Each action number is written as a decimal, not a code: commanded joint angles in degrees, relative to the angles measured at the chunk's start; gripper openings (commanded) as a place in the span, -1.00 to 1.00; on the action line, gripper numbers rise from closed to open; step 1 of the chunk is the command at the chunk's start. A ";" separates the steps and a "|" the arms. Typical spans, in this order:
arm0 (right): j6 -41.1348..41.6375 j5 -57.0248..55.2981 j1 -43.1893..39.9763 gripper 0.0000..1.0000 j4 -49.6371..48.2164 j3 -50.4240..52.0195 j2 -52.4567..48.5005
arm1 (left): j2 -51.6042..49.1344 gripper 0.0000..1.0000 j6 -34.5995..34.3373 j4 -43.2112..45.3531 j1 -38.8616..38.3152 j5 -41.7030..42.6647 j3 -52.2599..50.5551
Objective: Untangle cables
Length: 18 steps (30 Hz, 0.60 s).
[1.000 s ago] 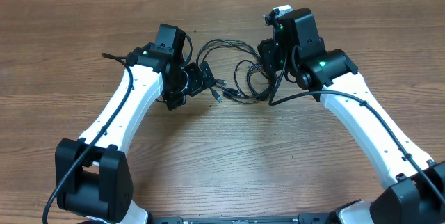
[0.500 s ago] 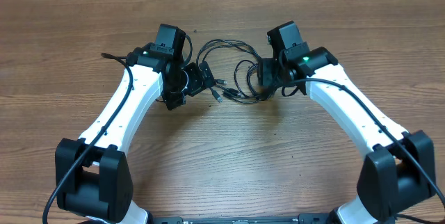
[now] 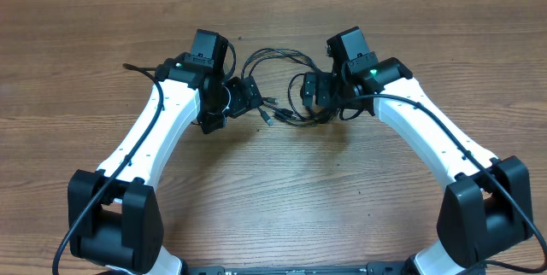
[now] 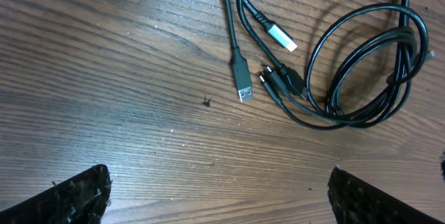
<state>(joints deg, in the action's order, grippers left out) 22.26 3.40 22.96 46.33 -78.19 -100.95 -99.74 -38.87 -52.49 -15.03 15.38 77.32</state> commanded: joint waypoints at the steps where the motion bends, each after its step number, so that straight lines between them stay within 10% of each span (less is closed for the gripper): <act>1: 1.88 -5.09 0.11 1.00 -0.15 1.01 -2.03 | 1.49 1.00 2.84 0.02 -0.37 -1.01 0.83; 18: -4.68 -11.52 -0.90 0.50 -1.20 1.01 -7.17 | 1.49 0.99 3.15 0.04 -0.37 -1.01 0.83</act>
<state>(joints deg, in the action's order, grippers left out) 19.92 -6.98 22.85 45.50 -77.43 -106.26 -99.74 -37.04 -52.49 -15.03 14.90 77.32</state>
